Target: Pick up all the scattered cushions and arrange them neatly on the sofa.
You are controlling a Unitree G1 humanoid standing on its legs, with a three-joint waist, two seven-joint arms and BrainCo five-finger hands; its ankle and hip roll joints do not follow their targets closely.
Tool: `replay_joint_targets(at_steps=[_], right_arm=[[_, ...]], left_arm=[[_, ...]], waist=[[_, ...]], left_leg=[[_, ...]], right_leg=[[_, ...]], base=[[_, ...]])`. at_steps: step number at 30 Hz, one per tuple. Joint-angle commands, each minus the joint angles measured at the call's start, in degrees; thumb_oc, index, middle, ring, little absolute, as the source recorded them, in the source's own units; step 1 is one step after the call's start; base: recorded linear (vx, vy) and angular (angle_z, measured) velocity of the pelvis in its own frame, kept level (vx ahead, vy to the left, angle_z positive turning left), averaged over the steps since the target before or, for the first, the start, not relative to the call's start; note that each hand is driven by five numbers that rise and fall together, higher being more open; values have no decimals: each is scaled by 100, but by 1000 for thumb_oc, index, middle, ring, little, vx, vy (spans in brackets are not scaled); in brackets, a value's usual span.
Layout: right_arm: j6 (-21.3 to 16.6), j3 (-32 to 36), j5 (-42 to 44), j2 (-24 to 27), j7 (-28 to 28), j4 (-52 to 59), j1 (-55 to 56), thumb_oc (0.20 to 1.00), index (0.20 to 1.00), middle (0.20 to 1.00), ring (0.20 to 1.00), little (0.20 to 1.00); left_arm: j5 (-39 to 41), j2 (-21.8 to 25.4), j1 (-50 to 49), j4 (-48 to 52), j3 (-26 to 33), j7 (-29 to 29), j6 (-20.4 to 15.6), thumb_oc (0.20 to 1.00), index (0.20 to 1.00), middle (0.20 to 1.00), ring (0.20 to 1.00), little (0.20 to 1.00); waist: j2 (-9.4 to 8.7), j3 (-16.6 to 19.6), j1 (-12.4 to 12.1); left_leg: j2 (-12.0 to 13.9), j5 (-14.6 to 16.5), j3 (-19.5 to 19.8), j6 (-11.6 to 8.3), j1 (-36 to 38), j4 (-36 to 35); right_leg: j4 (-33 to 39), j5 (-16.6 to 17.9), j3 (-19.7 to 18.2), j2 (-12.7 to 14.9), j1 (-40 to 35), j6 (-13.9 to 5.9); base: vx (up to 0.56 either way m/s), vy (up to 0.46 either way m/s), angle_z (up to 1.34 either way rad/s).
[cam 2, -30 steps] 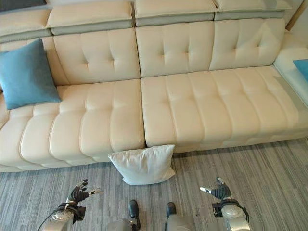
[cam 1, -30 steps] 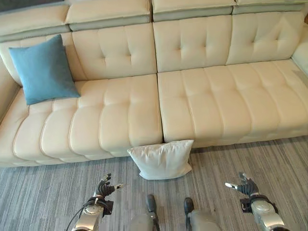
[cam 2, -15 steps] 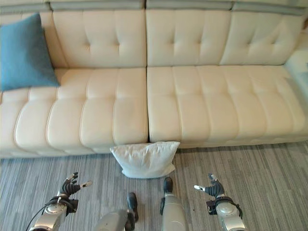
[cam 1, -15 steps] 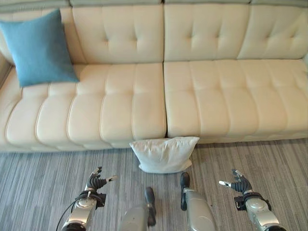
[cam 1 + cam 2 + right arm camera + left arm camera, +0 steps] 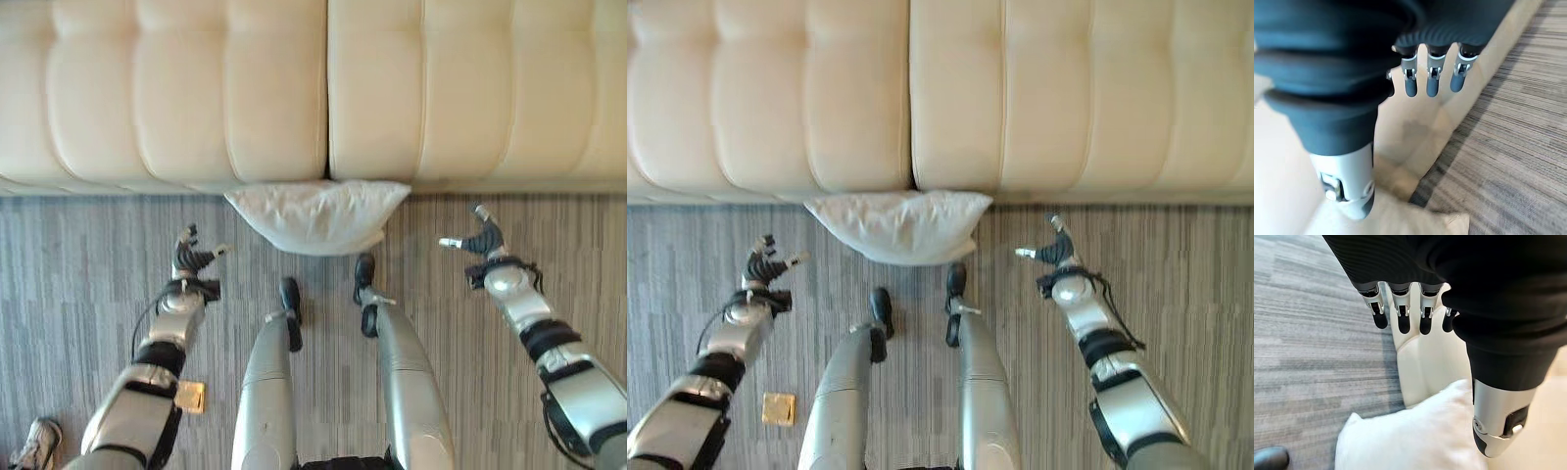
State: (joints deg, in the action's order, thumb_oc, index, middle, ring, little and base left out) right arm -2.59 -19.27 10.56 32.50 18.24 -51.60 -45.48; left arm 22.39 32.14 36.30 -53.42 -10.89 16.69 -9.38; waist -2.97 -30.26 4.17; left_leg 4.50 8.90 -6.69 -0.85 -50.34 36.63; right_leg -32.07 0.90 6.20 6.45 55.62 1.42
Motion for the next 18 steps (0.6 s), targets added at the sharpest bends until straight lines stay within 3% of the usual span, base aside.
replay_joint_targets(at_steps=[1, 4, 9, 10, 13, 14, 17, 18], right_arm=[[-174, 14, 533, 229, 359, -227, 193, 1000, 1000, 1000, 1000, 1000], [-277, 58, 1152, 378, 553, -635, -557, 1000, 1000, 1000, 1000, 1000], [-303, -295, 1227, 340, 591, -690, -1084, 1000, 1000, 1000, 1000, 1000], [-269, -801, 943, 187, 540, -520, -1365, 1000, 1000, 1000, 1000, 1000], [-300, -1434, 740, -270, 459, -207, -1836, 1000, 1000, 1000, 1000, 1000], [-299, -1433, 740, -269, 461, -210, -1845, 1000, 1000, 1000, 1000, 1000], [-516, -1803, 789, -1059, 513, 215, -2386, 1000, 1000, 1000, 1000, 1000], [-517, -1803, 789, -1062, 515, 212, -2391, 1000, 1000, 1000, 1000, 1000]], left_arm=[[279, 250, -151, -108, -22, 205, -183, 1000, 1000, 1000, 1000, 1000], [330, 430, 361, -170, -289, 260, -216, 1000, 1000, 1000, 1000, 1000], [110, 481, 844, -45, -722, 228, -129, 1000, 1000, 1000, 1000, 1000], [-134, 497, 1174, 48, -1046, 180, -81, 1000, 1000, 1000, 1000, 1000], [-491, 372, 1875, 40, -1606, 175, 17, 1000, 1000, 1000, 1000, 1000], [-491, 371, 1889, 32, -1609, 175, 16, 1000, 1000, 1000, 1000, 1000], [-758, 44, 2603, 5, -2029, 392, 15, 1000, 1000, 1000, 1000, 1000], [-759, 44, 2610, 0, -2031, 394, 14, 1000, 1000, 1000, 1000, 1000]], waist=[[27, 505, 63], [130, 472, 85], [254, 454, 26], [289, 445, 5], [333, 425, 2], [335, 422, 2], [399, 456, -38], [399, 456, -37]], left_leg=[[75, 641, 43, -127, -331, 564], [108, 711, 80, -104, -1336, 1018], [113, 839, 77, -16, -2105, 1555], [106, 892, 104, 41, -2293, 1719], [111, 907, 140, 77, -2486, 1857], [110, 909, 142, 77, -2496, 1864], [85, 837, 191, 58, -2643, 1870], [84, 836, 193, 57, -2649, 1872]], right_leg=[[-94, -423, -378, 217, 185, -545], [-476, -447, -529, 174, 1147, -565], [-957, -501, -643, 69, 1940, -577], [-1133, -536, -659, 44, 2156, -576], [-1281, -565, -649, 33, 2373, -561], [-1288, -568, -647, 34, 2381, -561], [-1375, -554, -610, 36, 2524, -559], [-1376, -554, -608, 37, 2529, -559]], base=[[-30, -13, -9], [-12, -5, -4], [-2, 5, -9], [8, -14, -7], [8, -18, -5], [0, 0, 0], [5, -39, -3], [-9, -41, 3]])
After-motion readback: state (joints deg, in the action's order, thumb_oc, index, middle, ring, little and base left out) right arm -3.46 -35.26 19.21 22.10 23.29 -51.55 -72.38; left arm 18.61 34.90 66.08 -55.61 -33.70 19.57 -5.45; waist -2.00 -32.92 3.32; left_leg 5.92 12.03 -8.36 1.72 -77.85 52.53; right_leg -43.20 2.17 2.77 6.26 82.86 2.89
